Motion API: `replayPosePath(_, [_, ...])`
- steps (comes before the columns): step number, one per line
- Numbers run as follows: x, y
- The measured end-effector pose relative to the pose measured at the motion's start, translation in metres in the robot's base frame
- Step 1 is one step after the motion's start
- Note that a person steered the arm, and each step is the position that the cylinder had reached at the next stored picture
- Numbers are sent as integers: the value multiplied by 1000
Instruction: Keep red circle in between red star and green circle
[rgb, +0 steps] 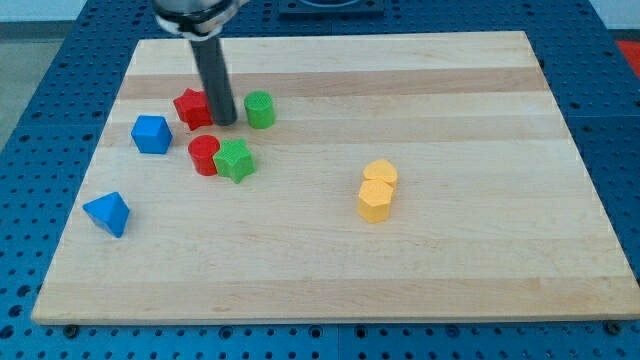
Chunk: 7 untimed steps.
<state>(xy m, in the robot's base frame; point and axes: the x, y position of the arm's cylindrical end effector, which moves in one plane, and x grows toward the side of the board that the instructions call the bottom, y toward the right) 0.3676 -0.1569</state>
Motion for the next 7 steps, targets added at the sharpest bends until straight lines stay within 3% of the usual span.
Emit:
replayPosePath(4, [95,-35])
replayPosePath(7, [85,12])
